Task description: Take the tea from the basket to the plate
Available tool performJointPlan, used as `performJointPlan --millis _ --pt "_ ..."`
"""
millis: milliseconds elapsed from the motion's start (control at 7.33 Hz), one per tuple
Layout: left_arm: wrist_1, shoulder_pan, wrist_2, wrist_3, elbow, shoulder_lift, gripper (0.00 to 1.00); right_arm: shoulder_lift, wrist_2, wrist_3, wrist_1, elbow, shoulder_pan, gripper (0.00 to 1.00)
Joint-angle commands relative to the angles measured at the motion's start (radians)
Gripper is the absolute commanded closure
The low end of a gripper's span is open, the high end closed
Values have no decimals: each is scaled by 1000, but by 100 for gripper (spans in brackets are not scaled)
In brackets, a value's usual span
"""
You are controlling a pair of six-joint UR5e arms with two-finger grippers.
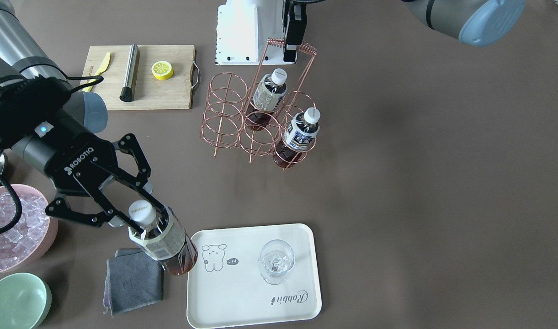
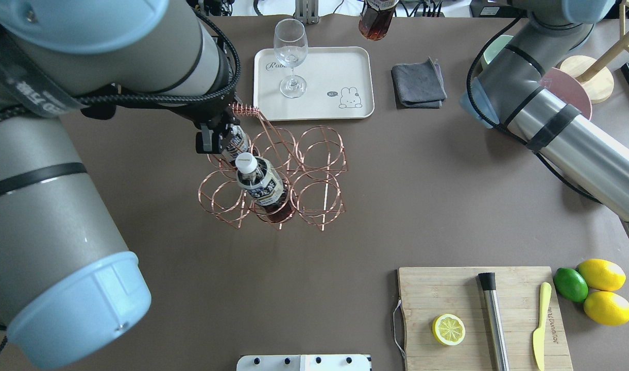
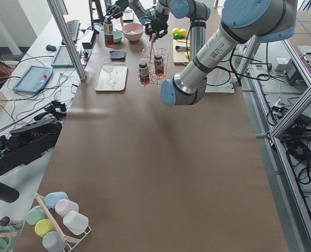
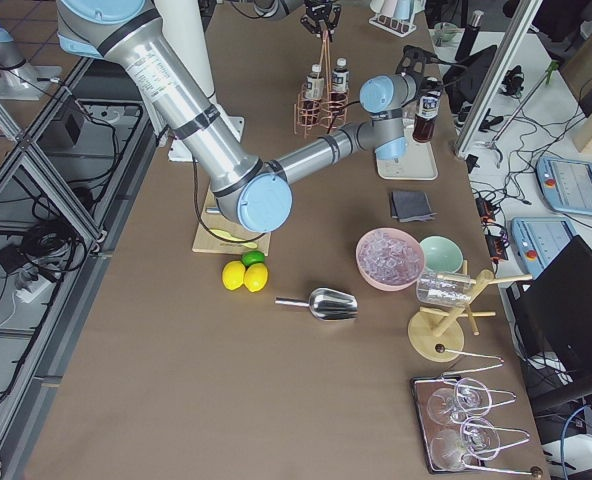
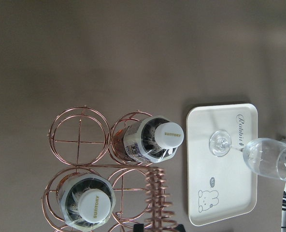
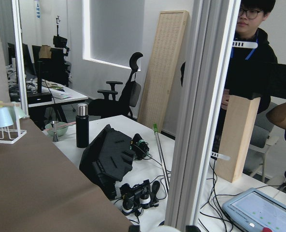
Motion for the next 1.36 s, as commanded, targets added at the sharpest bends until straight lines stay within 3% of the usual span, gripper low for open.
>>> performJointPlan --millis 0,273,545,682,955,1227 --pt "-25 -129 -55 255 -1 93 100 41 -217 2 9 -149 -96 100" --pt "-245 -264 -59 359 22 296 100 91 -219 36 9 -240 -110 100" --pt "-359 -486 -240 496 242 331 100 98 -219 105 10 -283 -136 100" --pt "-423 -590 -256 585 377 334 100 98 -225 146 45 -305 -153 100" --pt "-679 -721 -298 693 658 360 100 98 -279 159 102 -342 -198 100" --pt "-778 -818 -322 748 807 360 100 98 -296 159 104 -337 -224 100"
